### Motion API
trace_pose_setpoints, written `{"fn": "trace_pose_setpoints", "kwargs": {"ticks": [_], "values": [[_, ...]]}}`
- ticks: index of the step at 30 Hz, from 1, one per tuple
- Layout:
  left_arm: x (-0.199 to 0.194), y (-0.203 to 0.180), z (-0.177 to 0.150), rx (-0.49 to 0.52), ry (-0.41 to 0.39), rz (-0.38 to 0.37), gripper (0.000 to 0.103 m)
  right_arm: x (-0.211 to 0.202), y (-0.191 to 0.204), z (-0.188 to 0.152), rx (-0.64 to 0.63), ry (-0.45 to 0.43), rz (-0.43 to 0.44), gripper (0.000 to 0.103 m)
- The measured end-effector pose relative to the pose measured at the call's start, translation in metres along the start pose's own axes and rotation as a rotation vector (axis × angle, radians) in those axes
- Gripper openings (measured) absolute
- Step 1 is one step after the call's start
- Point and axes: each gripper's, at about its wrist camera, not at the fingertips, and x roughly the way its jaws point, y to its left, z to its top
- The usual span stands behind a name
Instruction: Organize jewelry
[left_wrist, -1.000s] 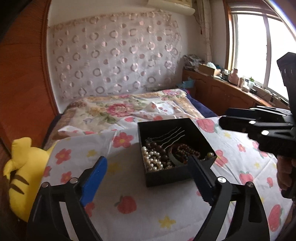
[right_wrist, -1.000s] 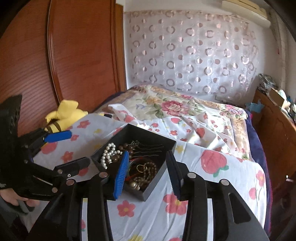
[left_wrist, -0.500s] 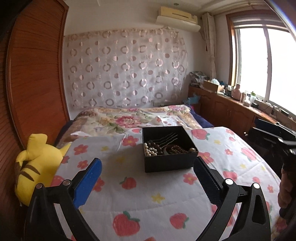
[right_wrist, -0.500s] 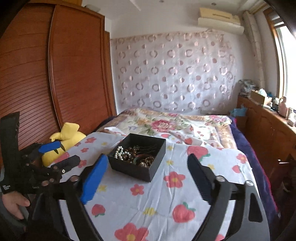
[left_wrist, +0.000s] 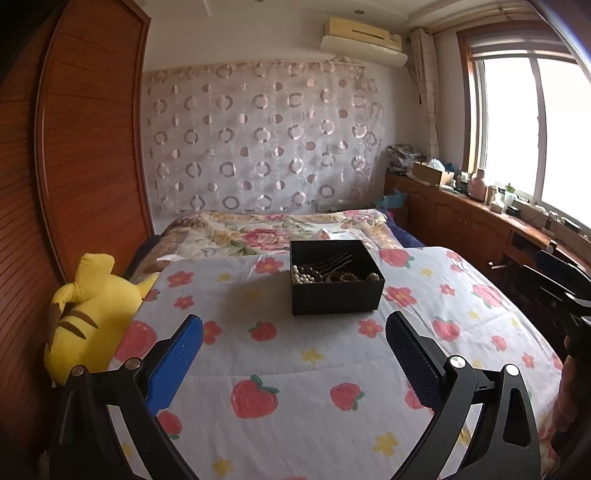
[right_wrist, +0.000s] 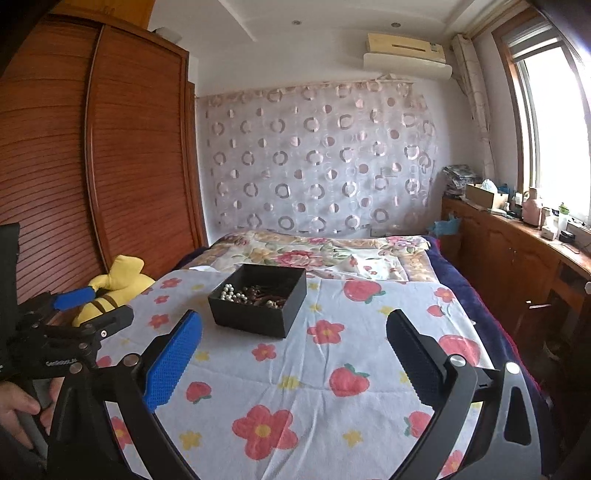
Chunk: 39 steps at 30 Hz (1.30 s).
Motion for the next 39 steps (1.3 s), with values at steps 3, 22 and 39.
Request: {"fn": "trace_pose_setpoints", "kwargs": {"ticks": [3, 22, 39], "values": [[-0.003, -0.004, -0.001, 0.008, -0.001, -0.01, 0.095, 0.003, 0.0, -0.003, 0.005, 0.005, -0.007, 0.101], [-0.015, -0.006, -0.001, 0.005, -0.014, -0.011, 0.095, 0.006, -0.002, -0.015, 0.017, 0.017, -0.014, 0.101], [-0.02, -0.007, 0.005, 0.007, -0.023, -0.007, 0.095, 0.006, -0.001, -0.017, 0.016, 0.016, -0.016, 0.101]]}}
